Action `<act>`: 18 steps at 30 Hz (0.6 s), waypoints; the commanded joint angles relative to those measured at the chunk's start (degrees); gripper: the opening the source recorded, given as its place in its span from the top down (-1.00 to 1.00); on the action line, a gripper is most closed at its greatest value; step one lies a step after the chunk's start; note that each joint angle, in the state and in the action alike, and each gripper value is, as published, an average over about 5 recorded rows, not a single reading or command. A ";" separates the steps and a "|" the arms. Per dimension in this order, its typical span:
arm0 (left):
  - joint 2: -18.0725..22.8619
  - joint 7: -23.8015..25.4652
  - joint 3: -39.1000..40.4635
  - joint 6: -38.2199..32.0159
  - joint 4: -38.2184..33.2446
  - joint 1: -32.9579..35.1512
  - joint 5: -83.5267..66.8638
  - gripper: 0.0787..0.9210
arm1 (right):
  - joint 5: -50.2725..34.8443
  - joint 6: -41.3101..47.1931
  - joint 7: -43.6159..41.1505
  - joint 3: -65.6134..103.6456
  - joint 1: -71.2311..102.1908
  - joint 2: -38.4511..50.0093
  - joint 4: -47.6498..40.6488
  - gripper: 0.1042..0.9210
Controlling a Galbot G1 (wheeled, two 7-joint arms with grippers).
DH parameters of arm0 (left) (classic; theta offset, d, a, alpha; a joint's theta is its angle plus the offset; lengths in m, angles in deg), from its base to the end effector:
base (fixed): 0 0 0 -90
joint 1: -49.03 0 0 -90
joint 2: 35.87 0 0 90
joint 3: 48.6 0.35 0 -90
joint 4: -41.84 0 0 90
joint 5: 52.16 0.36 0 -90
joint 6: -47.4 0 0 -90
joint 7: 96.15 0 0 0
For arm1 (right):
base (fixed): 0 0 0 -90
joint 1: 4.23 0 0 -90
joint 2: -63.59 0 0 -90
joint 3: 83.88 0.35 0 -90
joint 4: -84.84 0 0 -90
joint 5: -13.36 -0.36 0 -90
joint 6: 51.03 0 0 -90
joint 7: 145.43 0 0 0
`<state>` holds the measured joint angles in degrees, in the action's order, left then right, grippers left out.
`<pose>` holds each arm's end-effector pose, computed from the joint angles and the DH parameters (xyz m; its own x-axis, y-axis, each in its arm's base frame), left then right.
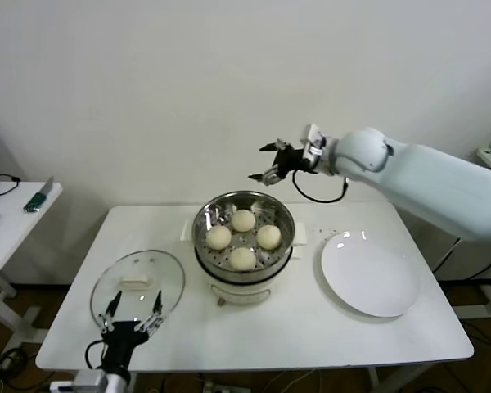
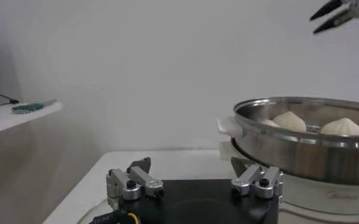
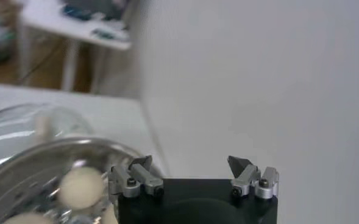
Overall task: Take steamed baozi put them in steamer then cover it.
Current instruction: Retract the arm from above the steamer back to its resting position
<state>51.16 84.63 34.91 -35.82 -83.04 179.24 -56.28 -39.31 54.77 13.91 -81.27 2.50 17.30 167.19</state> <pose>0.1323 0.0408 -0.2980 -0.9776 -0.0531 0.2039 -0.0463 0.9982 0.0381 0.5322 -0.0173 -0.0464 -0.5887 -0.6737 0.4468 -0.8041 0.4310 -0.4096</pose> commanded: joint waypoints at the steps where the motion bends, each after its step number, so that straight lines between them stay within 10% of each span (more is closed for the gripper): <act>1: -0.79 0.09 -0.17 0.28 1.07 -1.88 1.13 -0.77 | 9.71 -3.93 18.31 41.16 40.48 16.46 14.00 -0.76; 18: -4.21 0.51 -0.62 -3.16 3.53 -4.45 10.68 -0.77 | 21.21 -21.25 15.99 92.86 99.43 -3.95 18.74 -0.76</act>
<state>48.16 85.11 34.62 -37.08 -80.19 176.16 -51.28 -25.31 45.22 28.31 -19.70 65.64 23.43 182.10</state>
